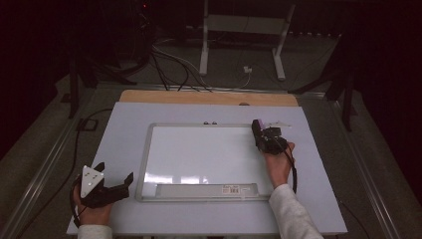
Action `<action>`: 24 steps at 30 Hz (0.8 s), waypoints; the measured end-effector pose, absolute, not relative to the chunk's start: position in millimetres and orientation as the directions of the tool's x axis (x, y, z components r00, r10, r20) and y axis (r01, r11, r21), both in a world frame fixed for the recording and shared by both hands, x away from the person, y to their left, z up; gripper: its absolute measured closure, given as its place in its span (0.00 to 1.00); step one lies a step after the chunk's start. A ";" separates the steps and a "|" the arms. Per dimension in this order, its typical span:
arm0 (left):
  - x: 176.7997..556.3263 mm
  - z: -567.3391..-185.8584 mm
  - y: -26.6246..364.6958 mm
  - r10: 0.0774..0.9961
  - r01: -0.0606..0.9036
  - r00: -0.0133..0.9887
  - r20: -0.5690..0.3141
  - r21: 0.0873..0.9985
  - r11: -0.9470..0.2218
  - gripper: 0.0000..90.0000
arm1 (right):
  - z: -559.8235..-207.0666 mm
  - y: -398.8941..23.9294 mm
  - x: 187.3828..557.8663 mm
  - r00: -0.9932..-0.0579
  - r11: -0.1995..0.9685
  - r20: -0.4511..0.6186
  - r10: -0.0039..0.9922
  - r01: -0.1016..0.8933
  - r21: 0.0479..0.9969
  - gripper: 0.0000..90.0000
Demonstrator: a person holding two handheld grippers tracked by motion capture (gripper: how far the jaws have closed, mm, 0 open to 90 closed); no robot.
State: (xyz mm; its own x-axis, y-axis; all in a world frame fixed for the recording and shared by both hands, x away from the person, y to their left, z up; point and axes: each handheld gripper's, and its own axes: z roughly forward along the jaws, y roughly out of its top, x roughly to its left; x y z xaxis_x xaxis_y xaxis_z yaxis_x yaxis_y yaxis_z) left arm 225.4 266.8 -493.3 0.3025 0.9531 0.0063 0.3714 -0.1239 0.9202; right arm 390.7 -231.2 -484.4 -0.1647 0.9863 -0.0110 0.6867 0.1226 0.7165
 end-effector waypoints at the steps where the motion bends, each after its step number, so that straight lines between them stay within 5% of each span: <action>1: 225.4 -493.2 266.9 0.953 0.371 0.302 0.006 0.920 -0.123 0.01 | -485.6 -231.0 391.2 -0.164 0.121 -0.008 0.986 0.690 0.714 0.70; 24: 225.6 -493.2 266.2 0.953 0.371 0.303 0.008 0.920 -0.126 0.01 | -495.8 -226.8 393.2 -0.088 0.031 0.045 0.995 0.713 0.700 0.70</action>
State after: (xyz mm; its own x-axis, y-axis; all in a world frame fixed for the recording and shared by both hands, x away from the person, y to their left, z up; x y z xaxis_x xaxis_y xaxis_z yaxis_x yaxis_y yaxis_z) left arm 225.6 266.2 -493.2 0.3027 0.9531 0.0079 0.3715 -0.1256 0.9199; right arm 393.2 -226.8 -495.8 -0.0876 0.9952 0.0447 0.7131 0.0313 0.7004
